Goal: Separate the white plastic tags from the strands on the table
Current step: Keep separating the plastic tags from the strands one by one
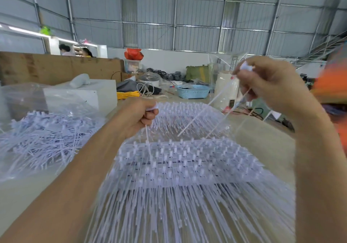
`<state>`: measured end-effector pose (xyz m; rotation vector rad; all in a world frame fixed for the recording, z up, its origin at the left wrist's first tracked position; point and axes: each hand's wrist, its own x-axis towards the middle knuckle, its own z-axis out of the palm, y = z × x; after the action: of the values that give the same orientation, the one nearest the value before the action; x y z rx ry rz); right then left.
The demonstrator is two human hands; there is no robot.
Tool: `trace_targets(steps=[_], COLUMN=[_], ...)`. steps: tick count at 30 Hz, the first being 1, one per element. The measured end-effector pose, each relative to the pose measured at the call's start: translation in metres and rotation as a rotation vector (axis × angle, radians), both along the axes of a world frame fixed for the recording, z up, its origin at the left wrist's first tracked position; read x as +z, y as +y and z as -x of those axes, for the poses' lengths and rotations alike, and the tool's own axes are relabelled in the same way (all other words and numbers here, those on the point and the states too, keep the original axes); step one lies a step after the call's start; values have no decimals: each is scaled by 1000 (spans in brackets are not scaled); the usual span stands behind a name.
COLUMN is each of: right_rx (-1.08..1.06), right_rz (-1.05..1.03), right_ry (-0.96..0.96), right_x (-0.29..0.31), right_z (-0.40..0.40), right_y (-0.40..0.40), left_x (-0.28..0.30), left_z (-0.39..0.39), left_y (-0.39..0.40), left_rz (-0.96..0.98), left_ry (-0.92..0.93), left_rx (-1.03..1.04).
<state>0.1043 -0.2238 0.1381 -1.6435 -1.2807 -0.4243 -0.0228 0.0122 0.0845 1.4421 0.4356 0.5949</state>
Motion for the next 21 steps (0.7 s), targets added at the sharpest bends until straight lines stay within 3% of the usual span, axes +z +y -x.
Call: trace_targets(steps=[2, 4, 8, 10, 13, 17, 21], right_rx=[139, 257, 241, 152, 91, 75, -61], right_rz=[-23, 140, 527, 531, 497, 466, 472], right_ry=[76, 154, -7, -75, -1, -4, -45], right_x=[-1, -11, -52, -71, -81, -82, -80], right_z=[7, 13, 18, 13, 6, 1, 0], right_y=[3, 19, 80, 104, 113, 115, 109], left_x=[-10, -19, -37, -41, -43, -49, -52], left_z=[-7, -13, -25, -28, -28, -31, -34], left_y=[1, -2, -13, -15, -9, -8, -6], left_rz=[30, -25, -120, -59, 70, -258, -245], left_ry=[20, 32, 18, 6, 22, 2, -144], left_rx=[25, 26, -18, -62, -124, -66, 50])
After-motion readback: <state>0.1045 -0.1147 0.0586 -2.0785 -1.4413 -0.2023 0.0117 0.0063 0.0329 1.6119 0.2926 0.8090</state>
